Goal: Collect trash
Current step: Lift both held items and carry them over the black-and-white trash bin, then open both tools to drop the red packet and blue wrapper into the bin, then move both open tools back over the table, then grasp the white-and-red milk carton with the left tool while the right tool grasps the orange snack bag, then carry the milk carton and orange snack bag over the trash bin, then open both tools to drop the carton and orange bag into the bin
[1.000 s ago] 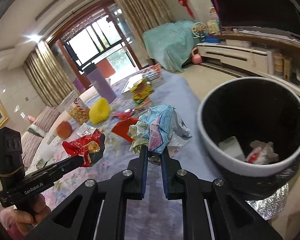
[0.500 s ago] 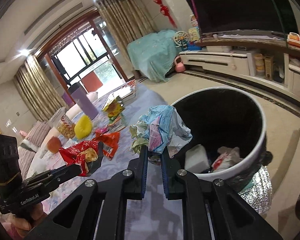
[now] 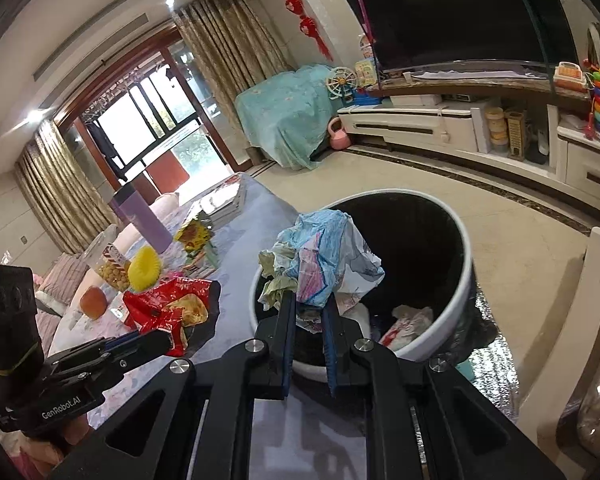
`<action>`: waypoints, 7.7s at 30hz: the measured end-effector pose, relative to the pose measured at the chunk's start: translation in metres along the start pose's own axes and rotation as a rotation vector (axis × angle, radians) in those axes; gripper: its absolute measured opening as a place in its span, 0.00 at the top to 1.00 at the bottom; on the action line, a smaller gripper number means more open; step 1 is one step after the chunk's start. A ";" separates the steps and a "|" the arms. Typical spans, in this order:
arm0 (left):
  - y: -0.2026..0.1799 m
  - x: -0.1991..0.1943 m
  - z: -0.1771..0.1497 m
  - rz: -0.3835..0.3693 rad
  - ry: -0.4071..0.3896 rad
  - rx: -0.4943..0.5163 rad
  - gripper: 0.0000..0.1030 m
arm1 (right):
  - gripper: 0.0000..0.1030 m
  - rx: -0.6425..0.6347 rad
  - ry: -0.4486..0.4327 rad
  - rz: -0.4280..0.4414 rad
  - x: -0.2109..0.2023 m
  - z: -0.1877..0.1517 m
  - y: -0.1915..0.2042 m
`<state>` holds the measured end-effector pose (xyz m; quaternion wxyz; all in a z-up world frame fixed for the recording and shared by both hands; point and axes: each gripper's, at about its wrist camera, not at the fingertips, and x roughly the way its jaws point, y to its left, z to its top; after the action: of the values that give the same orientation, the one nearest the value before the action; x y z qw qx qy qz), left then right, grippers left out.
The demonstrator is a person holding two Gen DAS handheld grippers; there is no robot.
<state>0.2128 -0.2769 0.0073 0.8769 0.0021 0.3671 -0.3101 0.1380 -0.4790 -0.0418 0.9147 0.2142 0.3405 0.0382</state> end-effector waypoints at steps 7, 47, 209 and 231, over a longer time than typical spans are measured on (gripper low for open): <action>-0.007 0.027 0.015 -0.024 0.018 0.011 0.81 | 0.88 0.013 0.002 -0.025 -0.001 0.006 -0.015; -0.015 0.059 0.022 -0.015 0.047 0.012 0.49 | 0.25 0.062 0.024 -0.067 -0.001 0.023 -0.040; -0.027 0.011 0.007 0.072 0.046 0.066 0.49 | 0.78 -0.066 0.105 -0.006 0.016 0.013 0.000; -0.049 0.052 0.027 0.045 0.072 0.106 0.49 | 0.78 -0.049 0.124 -0.040 0.019 0.020 -0.024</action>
<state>0.2314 -0.3513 0.0044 0.8684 0.0678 0.3817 -0.3091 0.1634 -0.5037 -0.0498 0.8974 0.1822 0.3997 0.0417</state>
